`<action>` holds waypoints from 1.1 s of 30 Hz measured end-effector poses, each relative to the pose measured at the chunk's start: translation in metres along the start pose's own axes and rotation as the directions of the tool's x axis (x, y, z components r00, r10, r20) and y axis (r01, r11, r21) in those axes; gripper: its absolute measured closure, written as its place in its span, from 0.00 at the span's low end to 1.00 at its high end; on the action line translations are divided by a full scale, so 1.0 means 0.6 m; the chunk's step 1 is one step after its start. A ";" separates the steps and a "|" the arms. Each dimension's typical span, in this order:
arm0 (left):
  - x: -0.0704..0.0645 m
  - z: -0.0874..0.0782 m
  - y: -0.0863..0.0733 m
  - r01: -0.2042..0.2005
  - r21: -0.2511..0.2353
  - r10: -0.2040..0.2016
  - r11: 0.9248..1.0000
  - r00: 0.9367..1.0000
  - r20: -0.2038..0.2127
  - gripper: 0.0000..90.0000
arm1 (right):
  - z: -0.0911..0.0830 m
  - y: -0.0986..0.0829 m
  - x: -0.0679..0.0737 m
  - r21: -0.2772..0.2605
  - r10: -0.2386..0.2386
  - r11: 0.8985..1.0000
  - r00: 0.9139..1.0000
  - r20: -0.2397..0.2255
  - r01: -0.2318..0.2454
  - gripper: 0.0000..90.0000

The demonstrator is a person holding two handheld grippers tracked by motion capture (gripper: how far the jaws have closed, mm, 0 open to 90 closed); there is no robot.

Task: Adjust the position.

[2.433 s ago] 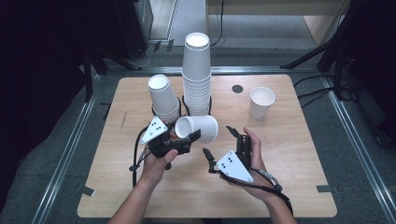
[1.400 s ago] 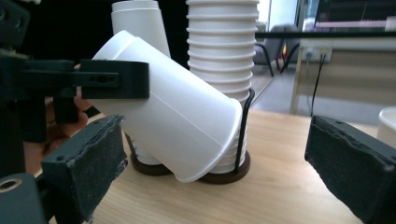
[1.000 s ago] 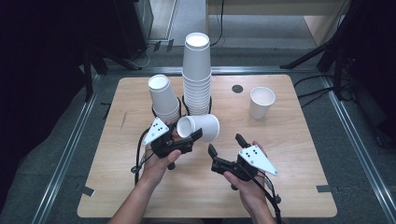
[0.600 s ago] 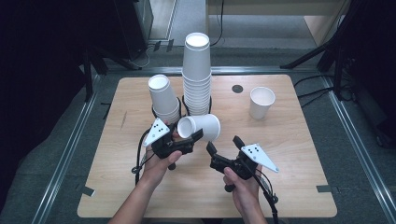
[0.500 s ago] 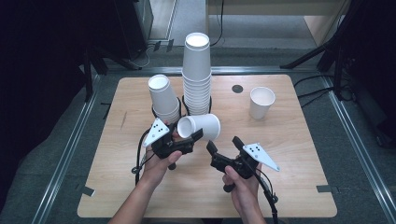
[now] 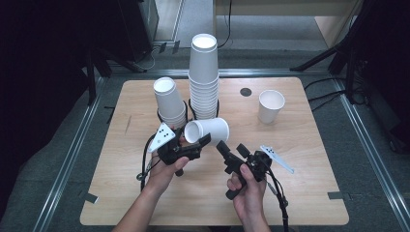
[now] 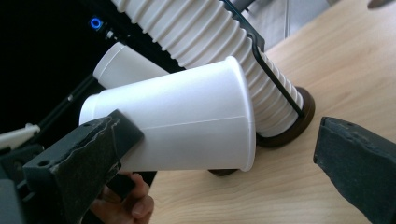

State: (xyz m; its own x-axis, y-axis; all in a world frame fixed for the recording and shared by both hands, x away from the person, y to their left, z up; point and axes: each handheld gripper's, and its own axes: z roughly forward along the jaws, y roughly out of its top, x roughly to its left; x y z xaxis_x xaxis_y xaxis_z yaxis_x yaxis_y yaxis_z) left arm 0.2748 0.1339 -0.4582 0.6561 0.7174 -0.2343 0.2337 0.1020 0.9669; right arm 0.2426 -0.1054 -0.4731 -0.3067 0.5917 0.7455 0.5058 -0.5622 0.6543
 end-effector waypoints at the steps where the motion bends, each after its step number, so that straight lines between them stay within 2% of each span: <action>1: 0.000 0.000 0.000 0.000 0.000 0.000 1.000 1.000 -0.001 0.25 | 0.000 0.000 -0.001 0.004 0.029 1.000 1.000 0.004 -0.029 0.00; 2: 0.000 0.000 0.000 0.000 0.000 0.000 1.000 1.000 -0.003 0.25 | 0.001 0.001 -0.003 0.003 0.042 0.999 0.999 0.006 -0.042 0.00; 3: 0.000 0.000 0.000 -0.002 -0.002 0.002 1.000 1.000 -0.005 0.25 | 0.002 0.001 -0.006 0.000 0.074 0.997 0.997 0.038 -0.074 0.00; 4: 0.000 0.000 -0.001 -0.003 -0.003 0.003 1.000 1.000 -0.008 0.25 | 0.002 0.002 -0.007 0.003 0.090 0.996 0.995 0.047 -0.090 0.00; 6: 0.000 0.000 -0.001 -0.003 -0.005 0.003 1.000 1.000 -0.005 0.25 | 0.004 0.003 -0.012 0.019 0.147 0.989 0.989 0.030 -0.147 0.00; 7: 0.000 0.001 -0.001 -0.004 -0.007 0.004 1.000 1.000 -0.007 0.25 | 0.005 0.003 -0.013 0.031 0.181 0.983 0.983 0.026 -0.182 0.00; 9: -0.001 0.001 -0.002 -0.006 -0.013 0.006 1.000 1.000 -0.006 0.25 | 0.006 0.003 -0.014 0.034 0.221 0.975 0.975 0.011 -0.221 0.00; 12: -0.002 0.002 -0.003 -0.008 -0.017 0.008 1.000 1.000 -0.005 0.25 | 0.007 0.003 -0.014 0.038 0.288 0.957 0.957 0.004 -0.288 0.00; 13: -0.002 0.001 -0.003 -0.013 -0.017 0.013 1.000 1.000 -0.005 0.25 | 0.007 0.003 -0.014 0.040 0.328 0.944 0.945 -0.004 -0.328 0.00; 15: -0.003 0.002 -0.003 -0.018 -0.021 0.018 1.000 1.000 -0.006 0.25 | 0.008 0.002 -0.013 0.039 0.374 0.927 0.927 0.002 -0.374 0.00; 20: -0.003 0.003 -0.005 -0.018 -0.031 0.018 0.999 1.000 -0.009 0.25 | 0.012 0.000 -0.015 0.045 0.487 0.872 0.873 -0.004 -0.487 0.00; 22: -0.003 0.003 -0.006 -0.022 -0.031 0.022 0.999 1.000 -0.007 0.25 | 0.015 -0.002 -0.014 0.046 0.531 0.847 0.847 -0.003 -0.530 0.00; 24: -0.004 0.004 -0.007 -0.024 -0.032 0.024 0.999 1.000 -0.006 0.25 | 0.018 -0.002 -0.012 0.054 0.577 0.815 0.816 -0.006 -0.576 0.00; 27: -0.006 0.004 -0.007 -0.026 -0.035 0.026 0.999 1.000 -0.002 0.25 | 0.022 -0.003 -0.010 0.058 0.625 0.780 0.781 -0.012 -0.623 0.00; 30: -0.007 0.005 -0.008 -0.029 -0.035 0.029 0.999 1.000 -0.001 0.25 | 0.026 -0.004 -0.009 0.067 0.679 0.733 0.734 -0.017 -0.677 0.00; 33: -0.008 0.005 -0.009 -0.032 -0.033 0.032 0.999 0.999 0.001 0.25 | 0.029 -0.006 -0.008 0.069 0.716 0.698 0.698 -0.024 -0.713 0.00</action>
State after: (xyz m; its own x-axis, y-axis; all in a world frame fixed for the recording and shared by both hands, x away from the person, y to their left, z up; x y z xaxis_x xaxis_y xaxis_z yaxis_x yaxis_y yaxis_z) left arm 0.2725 0.1278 -0.4625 0.6638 0.7198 -0.2031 0.1888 0.1015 0.9768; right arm 0.2565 -0.0962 -0.4813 0.1288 -0.0027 0.9917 0.6275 -0.7741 -0.0836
